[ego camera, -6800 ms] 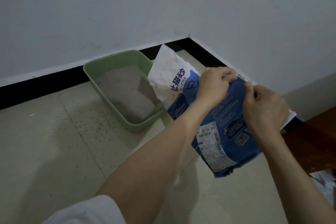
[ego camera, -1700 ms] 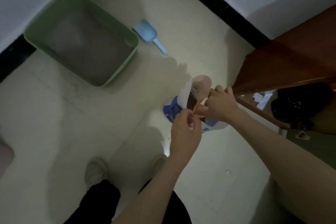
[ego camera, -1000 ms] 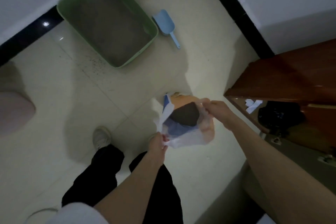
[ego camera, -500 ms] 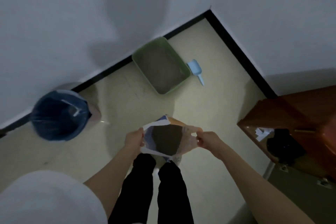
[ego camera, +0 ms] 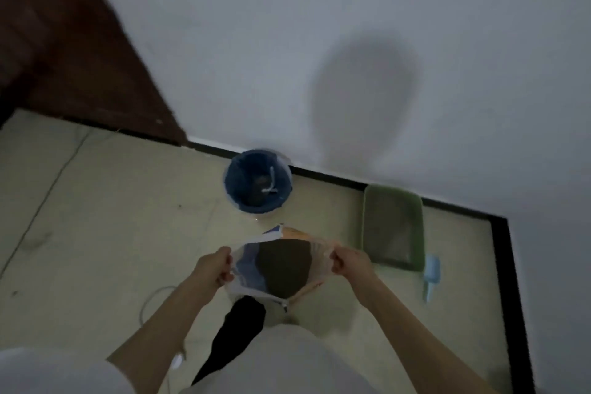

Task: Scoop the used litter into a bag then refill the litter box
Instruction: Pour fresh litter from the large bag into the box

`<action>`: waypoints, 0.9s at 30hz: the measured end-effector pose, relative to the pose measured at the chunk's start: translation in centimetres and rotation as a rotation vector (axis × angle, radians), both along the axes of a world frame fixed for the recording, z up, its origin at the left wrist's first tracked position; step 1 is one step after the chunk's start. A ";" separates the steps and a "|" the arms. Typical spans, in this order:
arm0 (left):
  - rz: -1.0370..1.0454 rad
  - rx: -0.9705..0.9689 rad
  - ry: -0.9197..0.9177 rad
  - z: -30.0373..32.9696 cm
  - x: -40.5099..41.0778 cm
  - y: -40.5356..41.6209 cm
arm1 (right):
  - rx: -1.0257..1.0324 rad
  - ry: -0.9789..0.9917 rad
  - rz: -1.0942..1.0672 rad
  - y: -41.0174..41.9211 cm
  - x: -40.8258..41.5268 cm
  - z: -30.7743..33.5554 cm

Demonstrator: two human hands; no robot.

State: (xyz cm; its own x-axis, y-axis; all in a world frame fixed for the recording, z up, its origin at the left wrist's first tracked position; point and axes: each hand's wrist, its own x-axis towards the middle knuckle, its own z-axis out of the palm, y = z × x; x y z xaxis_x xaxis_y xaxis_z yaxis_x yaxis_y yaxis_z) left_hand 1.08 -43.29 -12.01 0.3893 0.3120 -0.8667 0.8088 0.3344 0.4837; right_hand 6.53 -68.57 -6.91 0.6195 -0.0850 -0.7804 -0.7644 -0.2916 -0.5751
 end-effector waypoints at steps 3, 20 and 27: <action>0.209 -0.046 -0.033 0.3 -2.5 4.9 | -0.021 -0.021 0.169 6.8 1.9 1.4; 0.979 -0.058 0.003 0.0 -17.7 34.6 | -0.086 0.023 0.796 51.4 -0.1 -1.9; 1.269 -0.030 -0.052 1.4 -20.0 42.7 | -0.086 -0.074 1.093 67.3 -1.8 -2.5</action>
State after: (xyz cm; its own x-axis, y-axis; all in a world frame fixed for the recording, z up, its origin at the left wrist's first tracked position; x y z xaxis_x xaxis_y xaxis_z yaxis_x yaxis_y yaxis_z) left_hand -18.87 -0.64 -10.58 -0.1343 0.4701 -0.8724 -0.1063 0.8684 0.4843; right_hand 4.73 -1.30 -9.44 0.4388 0.4859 -0.7559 -0.0339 -0.8317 -0.5542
